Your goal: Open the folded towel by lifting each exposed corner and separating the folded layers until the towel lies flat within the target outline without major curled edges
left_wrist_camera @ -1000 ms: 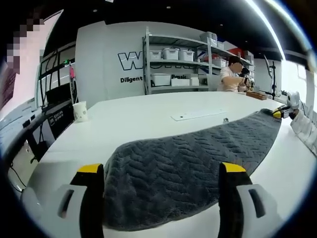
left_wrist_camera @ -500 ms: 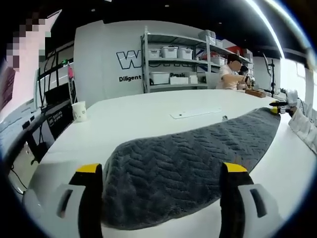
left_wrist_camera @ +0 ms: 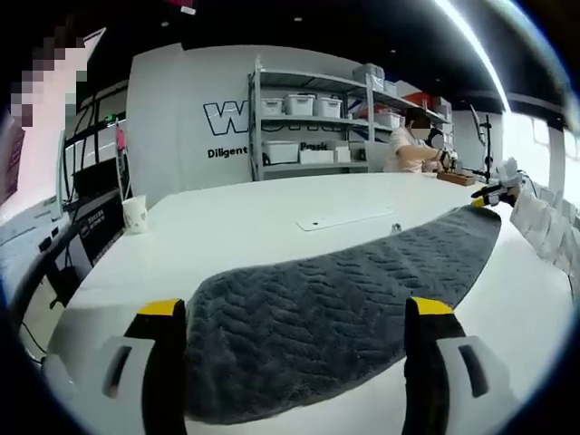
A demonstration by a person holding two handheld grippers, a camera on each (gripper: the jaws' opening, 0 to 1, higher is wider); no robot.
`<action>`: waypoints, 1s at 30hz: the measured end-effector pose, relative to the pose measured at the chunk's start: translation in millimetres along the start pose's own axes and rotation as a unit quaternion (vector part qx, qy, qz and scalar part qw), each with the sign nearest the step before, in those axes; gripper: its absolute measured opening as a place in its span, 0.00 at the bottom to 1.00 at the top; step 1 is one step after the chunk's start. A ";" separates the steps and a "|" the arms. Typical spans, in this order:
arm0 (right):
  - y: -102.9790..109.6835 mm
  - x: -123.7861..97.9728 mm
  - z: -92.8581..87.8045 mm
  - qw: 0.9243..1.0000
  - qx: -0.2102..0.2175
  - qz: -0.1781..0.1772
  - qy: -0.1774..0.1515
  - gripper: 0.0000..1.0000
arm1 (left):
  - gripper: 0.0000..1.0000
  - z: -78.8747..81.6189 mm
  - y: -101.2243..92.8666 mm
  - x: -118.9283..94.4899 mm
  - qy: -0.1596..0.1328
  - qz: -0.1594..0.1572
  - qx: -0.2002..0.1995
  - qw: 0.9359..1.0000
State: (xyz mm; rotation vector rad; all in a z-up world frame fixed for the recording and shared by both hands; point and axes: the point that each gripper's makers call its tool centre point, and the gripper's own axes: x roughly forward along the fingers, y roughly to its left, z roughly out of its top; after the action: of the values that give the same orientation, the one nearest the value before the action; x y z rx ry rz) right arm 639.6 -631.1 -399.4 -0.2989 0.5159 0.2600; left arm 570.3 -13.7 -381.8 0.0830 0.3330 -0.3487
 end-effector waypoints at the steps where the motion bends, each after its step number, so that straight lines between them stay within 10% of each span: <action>1: -1.0 3.1 -0.6 1.000 0.002 0.001 0.010 0.28 | 0.99 0.2 -0.3 0.3 0.000 -0.001 -0.001 1.000; 9: 8.0 13.9 -20.9 0.996 -0.012 0.024 0.084 0.22 | 0.99 -2.3 1.8 0.3 0.004 -0.001 -0.003 1.000; 16: 12.7 14.7 -24.3 0.994 -0.052 0.028 0.088 0.08 | 0.99 -3.7 1.0 0.6 0.006 -0.002 -0.003 1.000; 30: 21.8 -13.7 3.9 0.997 -0.073 0.005 0.001 0.00 | 0.99 -3.2 2.6 0.1 0.005 0.000 -0.005 1.000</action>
State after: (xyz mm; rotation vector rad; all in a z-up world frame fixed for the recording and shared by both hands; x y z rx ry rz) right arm 622.9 -611.9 -393.7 -0.4382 0.5023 0.3074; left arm 570.4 -10.8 -384.7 0.0756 0.3449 -0.3474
